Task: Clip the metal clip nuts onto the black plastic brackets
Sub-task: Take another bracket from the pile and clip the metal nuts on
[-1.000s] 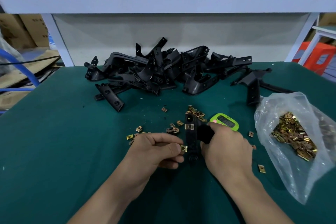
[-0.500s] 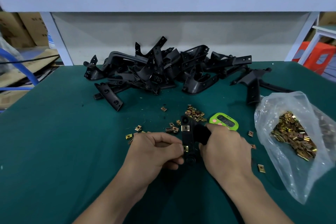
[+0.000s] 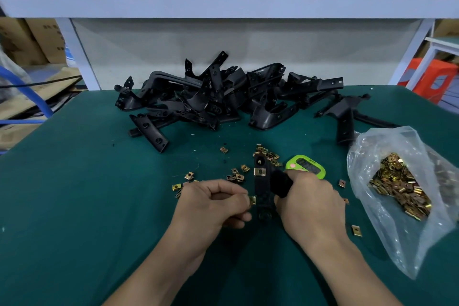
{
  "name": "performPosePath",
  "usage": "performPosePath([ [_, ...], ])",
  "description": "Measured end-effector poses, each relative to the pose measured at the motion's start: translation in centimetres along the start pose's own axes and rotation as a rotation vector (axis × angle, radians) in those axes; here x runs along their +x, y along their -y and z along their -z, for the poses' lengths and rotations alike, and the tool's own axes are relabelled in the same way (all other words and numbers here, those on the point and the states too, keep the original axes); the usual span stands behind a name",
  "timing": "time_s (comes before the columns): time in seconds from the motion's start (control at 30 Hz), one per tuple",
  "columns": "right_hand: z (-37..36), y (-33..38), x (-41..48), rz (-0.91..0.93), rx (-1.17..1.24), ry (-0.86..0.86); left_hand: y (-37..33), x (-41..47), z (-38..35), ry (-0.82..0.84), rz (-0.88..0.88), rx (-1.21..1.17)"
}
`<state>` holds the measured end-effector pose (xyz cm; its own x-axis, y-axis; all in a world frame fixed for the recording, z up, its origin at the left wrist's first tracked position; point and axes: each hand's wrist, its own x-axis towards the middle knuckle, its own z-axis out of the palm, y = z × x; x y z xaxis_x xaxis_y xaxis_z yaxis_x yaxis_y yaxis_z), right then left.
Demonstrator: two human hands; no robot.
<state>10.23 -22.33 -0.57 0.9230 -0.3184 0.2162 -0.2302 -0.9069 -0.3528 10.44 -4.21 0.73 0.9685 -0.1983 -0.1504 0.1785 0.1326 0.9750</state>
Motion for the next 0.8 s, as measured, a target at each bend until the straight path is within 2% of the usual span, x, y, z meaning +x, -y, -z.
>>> performPosePath([
  [0.53, 0.7, 0.5, -0.6, 0.039, -0.091, -0.005, 0.3, -0.3, -0.5, -0.015, 0.011, -0.088],
  [0.7, 0.7, 1.0, -0.6, 0.040, -0.173, -0.084, 0.6, -0.8, -1.3, -0.045, -0.019, -0.083],
  [0.8, 0.5, 1.1, -0.7, 0.031, -0.181, -0.062, 0.5, -1.0, -1.7, -0.050, -0.028, -0.028],
])
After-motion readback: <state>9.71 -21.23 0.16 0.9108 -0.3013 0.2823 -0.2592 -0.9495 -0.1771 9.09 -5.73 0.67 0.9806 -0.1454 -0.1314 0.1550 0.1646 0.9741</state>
